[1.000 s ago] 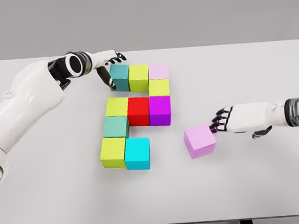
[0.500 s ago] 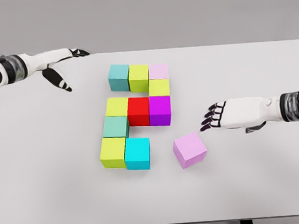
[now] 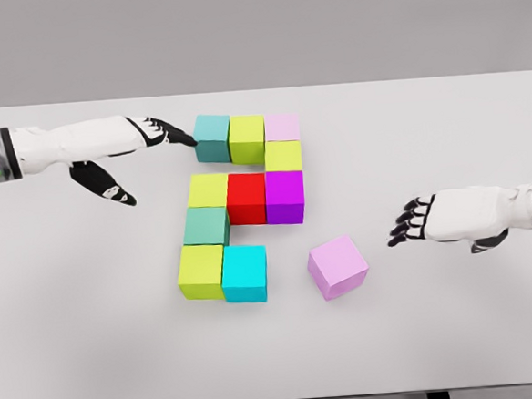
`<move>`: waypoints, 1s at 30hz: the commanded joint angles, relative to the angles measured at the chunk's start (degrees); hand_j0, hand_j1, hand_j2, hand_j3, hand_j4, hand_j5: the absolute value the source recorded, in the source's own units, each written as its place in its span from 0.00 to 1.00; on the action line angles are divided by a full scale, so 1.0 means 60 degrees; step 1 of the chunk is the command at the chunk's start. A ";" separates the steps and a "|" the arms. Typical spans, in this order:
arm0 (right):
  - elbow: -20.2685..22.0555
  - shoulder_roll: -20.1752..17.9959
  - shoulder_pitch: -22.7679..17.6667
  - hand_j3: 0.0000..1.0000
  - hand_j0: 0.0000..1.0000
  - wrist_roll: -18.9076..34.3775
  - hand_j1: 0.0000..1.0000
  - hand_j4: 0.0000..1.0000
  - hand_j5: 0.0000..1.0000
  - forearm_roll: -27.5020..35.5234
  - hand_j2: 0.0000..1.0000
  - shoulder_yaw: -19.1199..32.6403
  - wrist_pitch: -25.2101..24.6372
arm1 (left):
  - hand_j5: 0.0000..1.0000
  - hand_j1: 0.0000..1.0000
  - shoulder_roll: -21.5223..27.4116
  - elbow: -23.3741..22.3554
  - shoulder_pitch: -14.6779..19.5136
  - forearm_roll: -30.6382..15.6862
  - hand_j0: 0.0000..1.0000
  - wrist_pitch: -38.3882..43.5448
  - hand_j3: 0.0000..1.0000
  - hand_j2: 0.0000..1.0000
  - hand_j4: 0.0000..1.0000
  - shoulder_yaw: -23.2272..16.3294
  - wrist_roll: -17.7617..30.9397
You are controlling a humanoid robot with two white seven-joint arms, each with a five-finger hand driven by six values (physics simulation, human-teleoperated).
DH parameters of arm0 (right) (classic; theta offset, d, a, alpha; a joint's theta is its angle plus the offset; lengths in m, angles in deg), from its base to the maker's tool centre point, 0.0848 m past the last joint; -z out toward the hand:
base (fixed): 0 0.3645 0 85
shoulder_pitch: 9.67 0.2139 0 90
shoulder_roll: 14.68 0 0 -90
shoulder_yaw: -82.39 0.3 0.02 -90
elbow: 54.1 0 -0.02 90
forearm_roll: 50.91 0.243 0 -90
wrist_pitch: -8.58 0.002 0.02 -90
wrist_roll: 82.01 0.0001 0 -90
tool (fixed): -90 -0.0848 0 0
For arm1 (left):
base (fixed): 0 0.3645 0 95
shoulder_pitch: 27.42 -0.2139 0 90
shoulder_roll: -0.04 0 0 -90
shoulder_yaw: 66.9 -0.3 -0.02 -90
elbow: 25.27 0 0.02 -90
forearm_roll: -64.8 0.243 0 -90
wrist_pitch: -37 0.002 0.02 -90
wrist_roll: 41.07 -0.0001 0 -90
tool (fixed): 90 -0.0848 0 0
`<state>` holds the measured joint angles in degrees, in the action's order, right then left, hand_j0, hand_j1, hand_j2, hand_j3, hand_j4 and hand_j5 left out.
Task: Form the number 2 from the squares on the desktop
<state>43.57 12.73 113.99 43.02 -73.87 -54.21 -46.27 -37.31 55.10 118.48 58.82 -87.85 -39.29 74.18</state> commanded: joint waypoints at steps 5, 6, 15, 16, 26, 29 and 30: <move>0.0510 -0.0554 -0.0147 1.00 1.00 -0.0004 1.00 1.00 1.00 0.0237 1.00 -0.0072 -0.0026 | 1.00 1.00 -0.0015 -0.0021 0.0000 -0.0058 1.00 -0.0026 1.00 1.00 1.00 -0.0016 0.0039; 0.0525 -0.0540 -0.0162 1.00 1.00 -0.0004 1.00 1.00 1.00 0.0237 1.00 -0.0101 -0.0026 | 1.00 1.00 -0.0059 -0.0006 0.0000 -0.0044 1.00 -0.0026 1.00 1.00 1.00 -0.0016 0.0053; 0.0525 0.0046 -0.0367 1.00 1.00 -0.0004 1.00 1.00 1.00 0.0223 1.00 -0.0570 -0.0026 | 1.00 1.00 0.0380 0.0111 -0.0014 0.0030 1.00 -0.0026 1.00 1.00 1.00 0.0394 0.0668; 0.0525 0.0119 -0.0338 1.00 1.00 -0.0004 1.00 1.00 1.00 0.0223 1.00 -0.0570 -0.0026 | 1.00 1.00 0.0366 0.0096 0.0000 0.0044 1.00 -0.0026 1.00 1.00 1.00 0.0394 0.0727; 0.0525 0.1203 -0.0074 1.00 1.00 -0.0004 1.00 1.00 1.00 0.0223 1.00 -0.0584 -0.0026 | 1.00 1.00 -0.0176 0.0155 -0.0073 0.0542 1.00 -0.0026 1.00 1.00 1.00 0.1199 0.1624; 0.0525 0.1365 0.0131 1.00 1.00 -0.0004 1.00 1.00 1.00 0.0223 1.00 -0.0877 -0.0026 | 1.00 1.00 -0.0264 0.0155 -0.0380 0.0660 1.00 -0.0026 1.00 1.00 1.00 0.1624 0.1624; 0.0525 0.1365 0.0146 1.00 1.00 -0.0004 1.00 1.00 1.00 0.0223 1.00 -0.0877 -0.0026 | 1.00 1.00 -0.0250 0.0169 -0.0381 0.0660 1.00 -0.0026 1.00 1.00 1.00 0.1639 0.1624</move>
<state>46.70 20.43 115.13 43.01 -72.80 -58.88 -46.31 -38.40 55.97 116.19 62.57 -88.16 -30.85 83.75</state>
